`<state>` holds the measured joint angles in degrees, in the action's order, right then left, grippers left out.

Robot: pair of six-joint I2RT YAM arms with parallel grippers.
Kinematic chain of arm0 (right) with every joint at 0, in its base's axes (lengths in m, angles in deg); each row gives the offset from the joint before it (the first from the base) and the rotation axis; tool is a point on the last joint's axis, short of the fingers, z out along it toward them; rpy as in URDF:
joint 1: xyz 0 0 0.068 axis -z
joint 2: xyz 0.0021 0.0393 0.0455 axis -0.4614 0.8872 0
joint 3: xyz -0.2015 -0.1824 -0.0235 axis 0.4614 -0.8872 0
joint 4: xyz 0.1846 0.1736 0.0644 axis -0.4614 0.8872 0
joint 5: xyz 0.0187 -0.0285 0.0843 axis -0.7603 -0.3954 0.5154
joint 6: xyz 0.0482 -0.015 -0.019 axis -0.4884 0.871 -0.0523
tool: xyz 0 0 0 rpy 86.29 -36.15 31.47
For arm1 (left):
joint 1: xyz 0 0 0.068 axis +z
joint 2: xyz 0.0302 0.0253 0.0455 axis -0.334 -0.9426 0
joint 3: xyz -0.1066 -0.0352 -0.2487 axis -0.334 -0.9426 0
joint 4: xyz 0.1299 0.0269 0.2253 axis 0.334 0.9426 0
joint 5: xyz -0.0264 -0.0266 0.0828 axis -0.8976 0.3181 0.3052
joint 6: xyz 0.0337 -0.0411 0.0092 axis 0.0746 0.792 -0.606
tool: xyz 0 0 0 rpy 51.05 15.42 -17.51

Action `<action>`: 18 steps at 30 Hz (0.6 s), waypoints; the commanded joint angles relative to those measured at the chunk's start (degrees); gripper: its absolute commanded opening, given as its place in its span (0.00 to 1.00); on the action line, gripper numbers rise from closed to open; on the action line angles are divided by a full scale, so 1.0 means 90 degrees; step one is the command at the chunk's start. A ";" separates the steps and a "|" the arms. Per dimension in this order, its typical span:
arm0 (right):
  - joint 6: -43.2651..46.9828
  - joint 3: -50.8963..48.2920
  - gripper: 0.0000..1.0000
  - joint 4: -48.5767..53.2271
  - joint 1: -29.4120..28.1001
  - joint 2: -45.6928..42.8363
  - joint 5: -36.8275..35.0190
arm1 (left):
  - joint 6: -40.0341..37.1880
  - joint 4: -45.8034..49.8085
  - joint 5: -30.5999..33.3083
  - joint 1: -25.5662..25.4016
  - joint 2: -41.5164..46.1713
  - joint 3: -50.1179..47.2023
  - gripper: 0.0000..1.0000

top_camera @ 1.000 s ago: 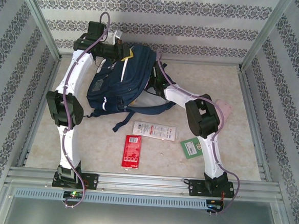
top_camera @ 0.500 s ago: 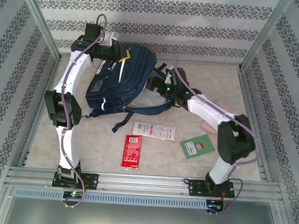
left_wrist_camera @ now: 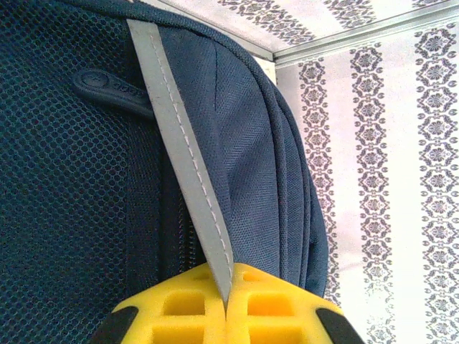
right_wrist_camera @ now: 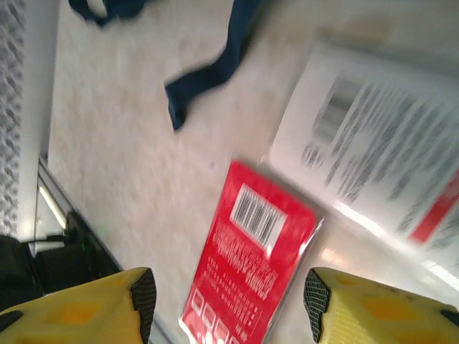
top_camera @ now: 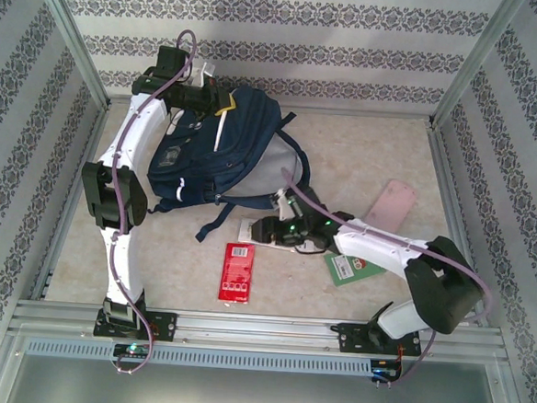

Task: Pack the student bag
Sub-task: Pick up the loose stationery from the bottom-center of the table.

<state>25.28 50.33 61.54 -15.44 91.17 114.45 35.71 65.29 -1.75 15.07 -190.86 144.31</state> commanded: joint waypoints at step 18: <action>-0.1165 -0.0164 0.49 -0.0822 -0.0663 0.1376 0.0176 | 0.0077 -0.0567 -0.0292 0.0040 0.0399 -0.0148 0.00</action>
<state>15.93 48.36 55.15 -20.51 102.16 115.26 35.82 64.20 -1.84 15.09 -190.86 142.71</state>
